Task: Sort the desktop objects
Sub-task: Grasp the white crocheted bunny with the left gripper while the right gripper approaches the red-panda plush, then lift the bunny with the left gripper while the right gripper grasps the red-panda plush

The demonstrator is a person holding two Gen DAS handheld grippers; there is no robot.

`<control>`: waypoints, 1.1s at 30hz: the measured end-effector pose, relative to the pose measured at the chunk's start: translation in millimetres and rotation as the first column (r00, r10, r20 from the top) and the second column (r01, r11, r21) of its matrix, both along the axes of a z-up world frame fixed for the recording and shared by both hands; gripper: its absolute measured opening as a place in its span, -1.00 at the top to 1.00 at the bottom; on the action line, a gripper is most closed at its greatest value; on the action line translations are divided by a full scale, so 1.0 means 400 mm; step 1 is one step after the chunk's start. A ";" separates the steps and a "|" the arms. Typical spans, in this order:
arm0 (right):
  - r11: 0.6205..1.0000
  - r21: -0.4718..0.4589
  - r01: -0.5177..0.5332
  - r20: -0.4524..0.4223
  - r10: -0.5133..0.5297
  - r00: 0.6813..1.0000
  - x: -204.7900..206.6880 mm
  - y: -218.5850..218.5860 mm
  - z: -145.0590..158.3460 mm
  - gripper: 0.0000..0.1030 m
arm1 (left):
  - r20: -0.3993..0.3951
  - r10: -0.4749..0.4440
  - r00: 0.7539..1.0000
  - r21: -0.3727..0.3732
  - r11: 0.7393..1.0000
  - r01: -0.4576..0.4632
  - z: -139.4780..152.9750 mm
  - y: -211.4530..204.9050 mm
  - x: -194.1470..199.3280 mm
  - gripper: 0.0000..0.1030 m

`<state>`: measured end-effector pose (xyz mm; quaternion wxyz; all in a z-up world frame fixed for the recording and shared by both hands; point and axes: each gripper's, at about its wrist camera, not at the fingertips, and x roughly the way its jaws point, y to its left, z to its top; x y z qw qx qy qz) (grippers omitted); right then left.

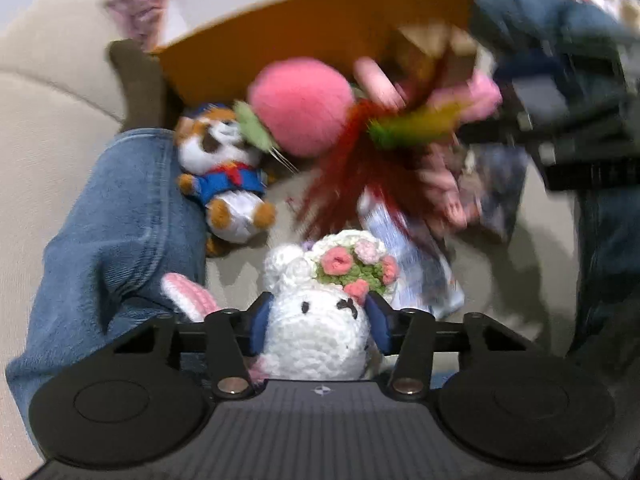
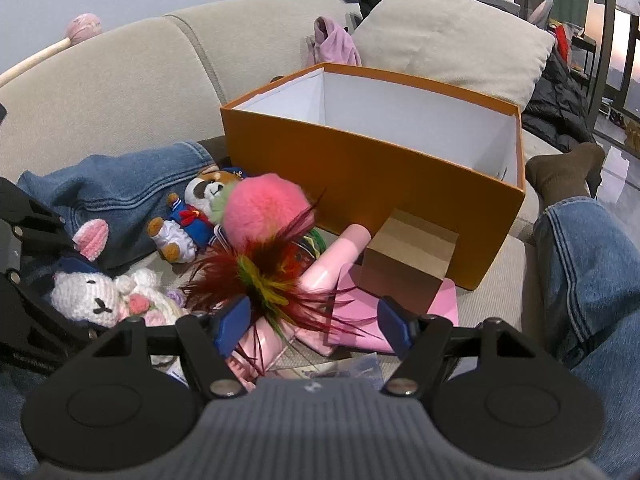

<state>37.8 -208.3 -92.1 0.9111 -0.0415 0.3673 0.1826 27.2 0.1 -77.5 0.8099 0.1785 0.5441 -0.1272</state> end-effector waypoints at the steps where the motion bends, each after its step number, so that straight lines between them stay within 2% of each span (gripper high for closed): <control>1: 1.000 0.001 -0.003 0.006 0.003 1.000 0.000 0.001 0.005 -0.39 | 0.009 0.023 1.000 -0.023 0.999 -0.023 0.004 0.011 0.002 -0.03; 5: 1.000 0.001 -0.025 0.038 0.025 0.999 -0.001 0.010 0.032 -0.39 | 0.059 0.113 0.992 -0.084 0.991 -0.108 0.035 0.041 -0.006 0.03; 11: 0.997 0.000 -0.079 0.077 0.079 0.994 0.011 0.044 0.072 -0.39 | 0.173 0.182 0.968 -0.181 0.972 -0.151 0.122 0.065 -0.018 0.05; 17: 0.985 0.001 -0.172 0.108 0.171 0.979 0.037 0.114 0.110 -0.38 | 0.331 0.271 0.904 -0.221 0.953 -0.205 0.218 0.125 -0.001 0.05; 20: 0.977 0.003 -0.213 0.112 0.211 0.971 0.068 0.161 0.121 -0.33 | 0.390 0.314 0.866 -0.204 0.946 -0.251 0.233 0.153 0.016 0.05; 23: 0.970 -0.007 -0.244 0.100 0.244 0.965 0.105 0.211 0.112 -0.29 | 0.377 0.356 0.855 -0.211 0.932 -0.295 0.208 0.180 0.043 0.04; 27: 0.966 0.005 -0.258 0.019 0.258 0.966 0.157 0.256 0.081 -0.19 | 0.360 0.378 0.853 -0.232 0.922 -0.311 0.180 0.204 0.056 -0.04; 33: 0.963 0.017 -0.269 -0.044 0.269 0.962 0.181 0.292 0.043 -0.18 | 0.302 0.387 0.871 -0.269 0.911 -0.312 0.157 0.223 0.079 -0.16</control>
